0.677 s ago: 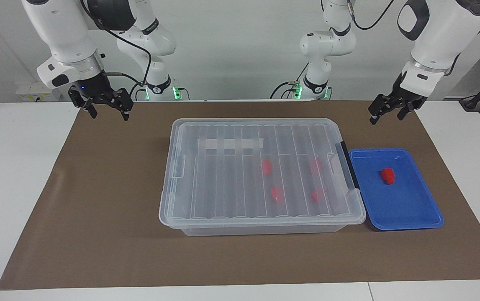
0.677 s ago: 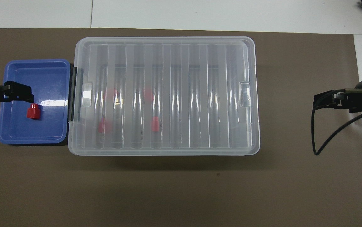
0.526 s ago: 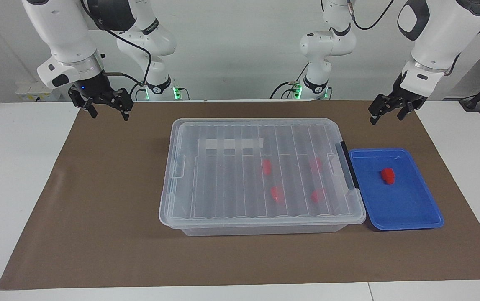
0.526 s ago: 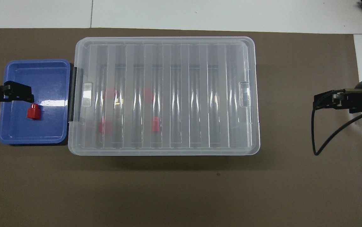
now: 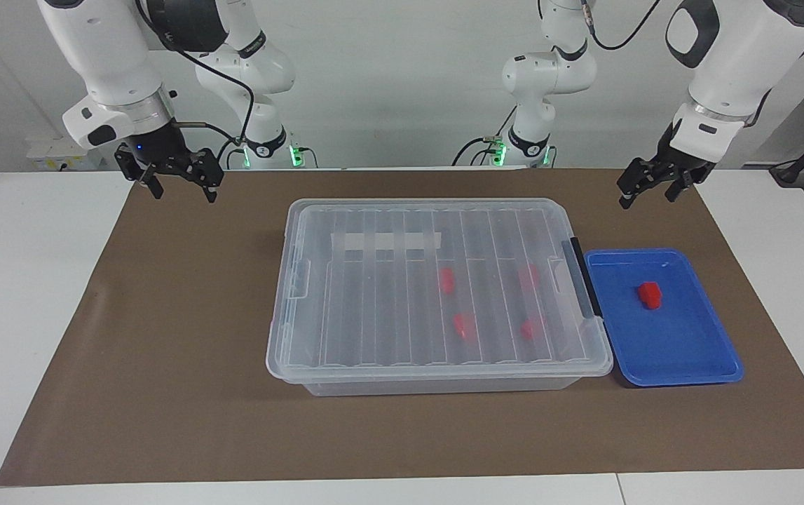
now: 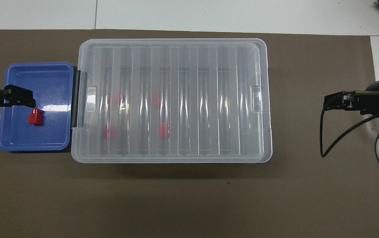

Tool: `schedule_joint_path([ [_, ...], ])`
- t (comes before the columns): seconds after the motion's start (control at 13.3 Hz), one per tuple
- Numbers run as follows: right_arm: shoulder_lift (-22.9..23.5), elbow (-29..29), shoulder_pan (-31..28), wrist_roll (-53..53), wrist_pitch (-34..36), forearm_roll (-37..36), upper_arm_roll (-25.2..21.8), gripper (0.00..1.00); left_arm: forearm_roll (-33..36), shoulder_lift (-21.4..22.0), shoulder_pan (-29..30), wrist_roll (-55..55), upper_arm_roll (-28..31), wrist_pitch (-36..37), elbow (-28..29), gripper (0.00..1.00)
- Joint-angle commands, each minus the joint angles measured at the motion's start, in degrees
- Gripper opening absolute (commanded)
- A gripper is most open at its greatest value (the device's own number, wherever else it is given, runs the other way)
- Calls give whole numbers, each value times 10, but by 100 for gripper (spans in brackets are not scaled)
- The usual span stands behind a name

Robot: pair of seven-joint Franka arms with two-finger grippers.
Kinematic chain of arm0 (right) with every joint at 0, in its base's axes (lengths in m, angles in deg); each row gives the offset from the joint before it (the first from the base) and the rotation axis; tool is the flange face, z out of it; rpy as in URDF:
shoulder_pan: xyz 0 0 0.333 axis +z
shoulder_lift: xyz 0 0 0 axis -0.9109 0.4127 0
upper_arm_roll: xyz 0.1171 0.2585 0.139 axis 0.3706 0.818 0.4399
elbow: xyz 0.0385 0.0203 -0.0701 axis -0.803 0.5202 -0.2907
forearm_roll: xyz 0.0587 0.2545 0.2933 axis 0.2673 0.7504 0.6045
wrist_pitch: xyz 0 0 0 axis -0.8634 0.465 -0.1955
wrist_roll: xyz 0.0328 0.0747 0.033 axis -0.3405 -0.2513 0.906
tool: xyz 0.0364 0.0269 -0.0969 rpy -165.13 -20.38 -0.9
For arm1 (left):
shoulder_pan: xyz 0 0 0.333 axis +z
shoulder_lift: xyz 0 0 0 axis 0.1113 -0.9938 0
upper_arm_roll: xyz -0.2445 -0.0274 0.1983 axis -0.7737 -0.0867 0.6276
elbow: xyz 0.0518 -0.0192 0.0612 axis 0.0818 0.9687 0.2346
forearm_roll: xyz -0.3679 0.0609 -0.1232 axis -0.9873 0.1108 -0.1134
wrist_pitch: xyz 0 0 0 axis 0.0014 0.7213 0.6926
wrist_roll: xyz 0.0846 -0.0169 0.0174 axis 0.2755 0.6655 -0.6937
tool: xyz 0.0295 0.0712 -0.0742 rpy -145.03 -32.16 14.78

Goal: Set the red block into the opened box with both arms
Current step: 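Reach the right gripper to the lid edge nearest it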

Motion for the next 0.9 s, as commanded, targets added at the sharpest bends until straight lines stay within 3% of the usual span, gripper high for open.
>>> schedule_joint_path([
  [0.0, 31, 10, 36, -35, -59, 10, 1, 100, -4, 18, -1, -4, 3, 4, 16, 100],
  [0.23, 74, 9, 74, -68, -133, 9, 1, 100, -4, 18, -1, -4, 3, 4, 16, 100],
  [0.83, 111, 36, 97, -66, -164, 10, 2, 100, -4, 18, -1, -4, 3, 4, 16, 100],
])
